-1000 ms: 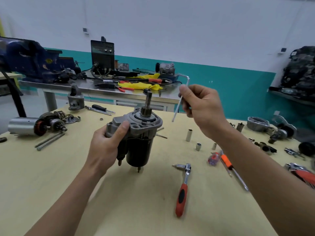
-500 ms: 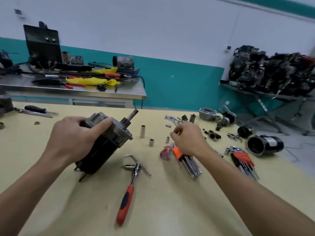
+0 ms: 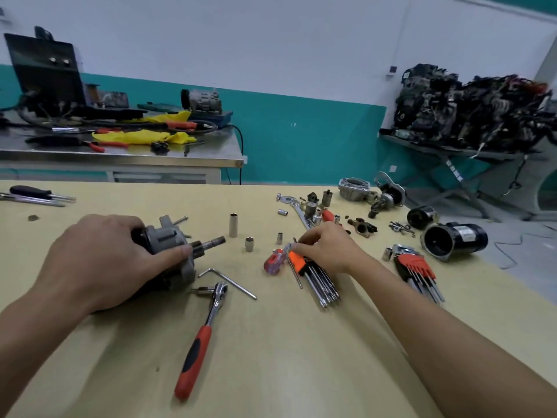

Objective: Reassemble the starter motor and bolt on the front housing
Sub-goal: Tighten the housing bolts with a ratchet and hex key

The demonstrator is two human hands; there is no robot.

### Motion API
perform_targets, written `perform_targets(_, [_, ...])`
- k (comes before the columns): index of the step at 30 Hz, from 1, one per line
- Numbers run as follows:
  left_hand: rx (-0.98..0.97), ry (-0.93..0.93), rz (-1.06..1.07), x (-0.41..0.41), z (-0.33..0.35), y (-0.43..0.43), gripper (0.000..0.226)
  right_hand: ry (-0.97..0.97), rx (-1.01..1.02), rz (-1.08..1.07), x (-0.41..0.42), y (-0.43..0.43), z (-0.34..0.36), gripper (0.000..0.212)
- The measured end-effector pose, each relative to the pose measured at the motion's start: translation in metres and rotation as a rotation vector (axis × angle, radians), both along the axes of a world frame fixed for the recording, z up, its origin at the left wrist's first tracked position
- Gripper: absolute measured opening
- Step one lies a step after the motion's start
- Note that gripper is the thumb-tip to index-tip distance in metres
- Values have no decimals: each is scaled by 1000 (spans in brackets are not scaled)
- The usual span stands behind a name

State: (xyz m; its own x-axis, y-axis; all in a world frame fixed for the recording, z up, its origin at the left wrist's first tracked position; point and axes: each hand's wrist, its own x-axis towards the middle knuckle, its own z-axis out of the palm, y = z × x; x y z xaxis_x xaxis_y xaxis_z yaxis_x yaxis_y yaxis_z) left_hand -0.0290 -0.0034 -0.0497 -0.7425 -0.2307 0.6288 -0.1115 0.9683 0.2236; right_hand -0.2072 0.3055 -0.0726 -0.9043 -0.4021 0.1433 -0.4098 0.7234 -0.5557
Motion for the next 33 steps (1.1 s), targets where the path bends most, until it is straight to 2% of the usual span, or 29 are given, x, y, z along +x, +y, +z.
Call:
perform_targets(5, [-18,-45,71,-5,-7,-15,76,93,-77,-6,-3,0,-12,27])
perform_targets(8, [-75,-76,91,-6,-10,-17,75,-5,-153,3,-7,4,-13,23])
perform_targets(12, [-47,-108,82,-7,-12,-18,77,-108,-227,3,-14,12,-14,20])
perform_targets(17, [-22,-130,56,-3,-14,-16,77,-203,-308,13,-14,19,-11,39])
perform_targets(19, [-35,-110,60,0,-13,-14,75,-222,-344,14,-14,18,-9,37])
perform_targets(25, [-45,-125,53,3,-17,-12,72,-148,-286,115,-12,8,-6,8])
perform_targets(33, [-2,-107,31,-5,-28,-27,59,-100,-208,116,-15,0,-11,4])
